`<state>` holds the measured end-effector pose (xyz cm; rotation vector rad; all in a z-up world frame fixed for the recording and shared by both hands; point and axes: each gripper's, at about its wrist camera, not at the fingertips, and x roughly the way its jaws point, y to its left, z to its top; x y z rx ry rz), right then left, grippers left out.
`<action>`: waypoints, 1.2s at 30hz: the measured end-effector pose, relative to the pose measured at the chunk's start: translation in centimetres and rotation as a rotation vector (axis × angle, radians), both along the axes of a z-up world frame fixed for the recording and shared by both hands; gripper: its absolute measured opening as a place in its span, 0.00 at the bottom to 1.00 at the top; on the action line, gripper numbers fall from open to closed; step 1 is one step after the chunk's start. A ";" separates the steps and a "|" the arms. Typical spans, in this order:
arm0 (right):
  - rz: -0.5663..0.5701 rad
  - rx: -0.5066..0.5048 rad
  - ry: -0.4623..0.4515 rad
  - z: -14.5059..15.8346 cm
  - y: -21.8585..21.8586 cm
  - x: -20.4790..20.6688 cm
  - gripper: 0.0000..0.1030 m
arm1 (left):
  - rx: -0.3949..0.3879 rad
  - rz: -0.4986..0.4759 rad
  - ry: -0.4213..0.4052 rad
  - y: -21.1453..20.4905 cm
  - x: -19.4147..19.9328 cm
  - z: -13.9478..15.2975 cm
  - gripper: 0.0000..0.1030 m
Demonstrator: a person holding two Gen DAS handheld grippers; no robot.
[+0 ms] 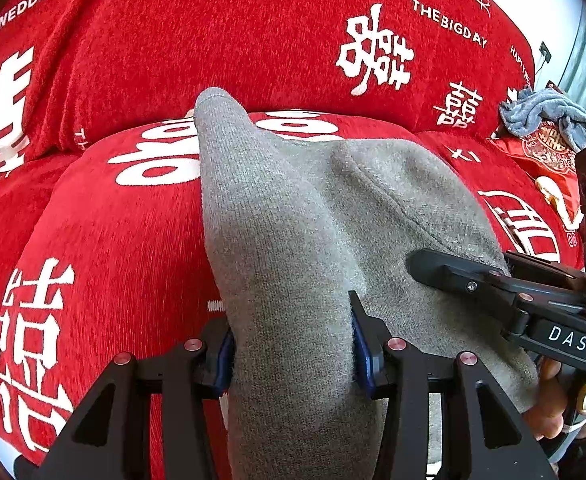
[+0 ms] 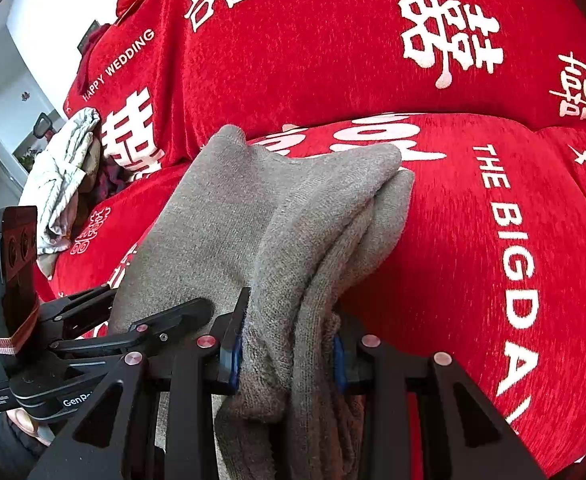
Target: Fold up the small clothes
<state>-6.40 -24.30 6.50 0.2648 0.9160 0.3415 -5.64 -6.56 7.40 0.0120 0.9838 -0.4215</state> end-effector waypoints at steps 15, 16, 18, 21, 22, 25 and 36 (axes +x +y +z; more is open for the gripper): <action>0.007 0.013 0.011 -1.3 0.1 -0.3 0.35 | 0.004 0.005 -0.002 0.5 -0.7 -1.3 0.47; 0.006 0.014 0.014 -1.4 0.0 -0.4 0.35 | 0.004 0.006 0.001 0.5 -0.7 -1.5 0.48; 0.003 0.017 0.022 -1.8 -0.1 -0.3 0.35 | 0.003 0.009 0.007 0.7 -0.7 -1.9 0.48; 0.000 0.021 0.032 -2.3 -0.4 -0.3 0.35 | -0.007 0.014 0.006 0.9 -0.9 -2.3 0.48; -0.001 0.023 0.034 -2.4 -0.5 -0.3 0.35 | -0.010 0.013 0.004 0.9 -0.9 -2.4 0.48; -0.002 0.030 0.043 -2.9 -0.9 -0.2 0.35 | -0.014 0.013 0.000 1.0 -1.0 -2.5 0.50; -0.027 0.013 -0.025 -0.4 -2.5 -0.8 0.54 | -0.055 0.135 -0.008 5.0 0.2 -0.2 0.77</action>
